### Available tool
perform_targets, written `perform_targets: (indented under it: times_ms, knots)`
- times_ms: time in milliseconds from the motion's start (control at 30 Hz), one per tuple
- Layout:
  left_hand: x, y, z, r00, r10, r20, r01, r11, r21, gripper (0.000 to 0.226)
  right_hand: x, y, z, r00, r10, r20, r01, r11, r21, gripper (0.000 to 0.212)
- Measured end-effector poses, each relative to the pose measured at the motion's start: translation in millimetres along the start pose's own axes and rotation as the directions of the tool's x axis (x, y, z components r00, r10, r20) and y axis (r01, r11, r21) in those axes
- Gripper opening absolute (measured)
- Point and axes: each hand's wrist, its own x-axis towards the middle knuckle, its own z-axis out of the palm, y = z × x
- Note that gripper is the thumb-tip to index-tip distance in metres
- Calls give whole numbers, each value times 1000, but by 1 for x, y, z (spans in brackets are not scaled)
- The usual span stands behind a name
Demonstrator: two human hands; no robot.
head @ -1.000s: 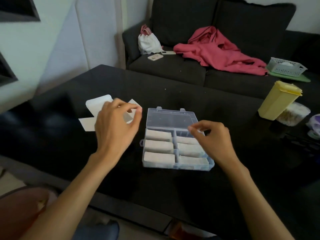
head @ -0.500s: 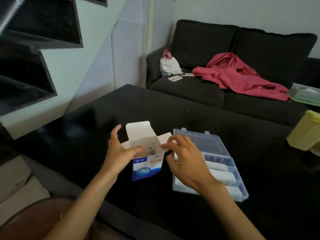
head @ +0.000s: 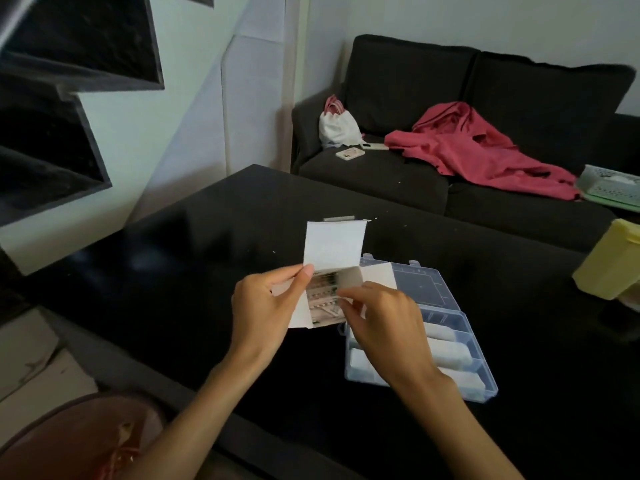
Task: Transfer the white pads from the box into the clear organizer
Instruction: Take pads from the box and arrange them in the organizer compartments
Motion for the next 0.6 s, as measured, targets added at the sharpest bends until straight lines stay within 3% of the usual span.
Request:
perform_targets:
  times_ms: [233,433,600]
  knots:
    - [1,-4,6,994,-27,105,30,999,-20,19,1,1,6,994,70,82,-66,996,-53,22]
    - [14,-9,-7,906,-410,104,421,899,-118,9,9,-5,10,993,49,107,-35,991,-129,27]
    - [17,-6,-11,901,-381,207,392,920,-15,11,36,-5,14,935,-89,344,142,981,-134,28]
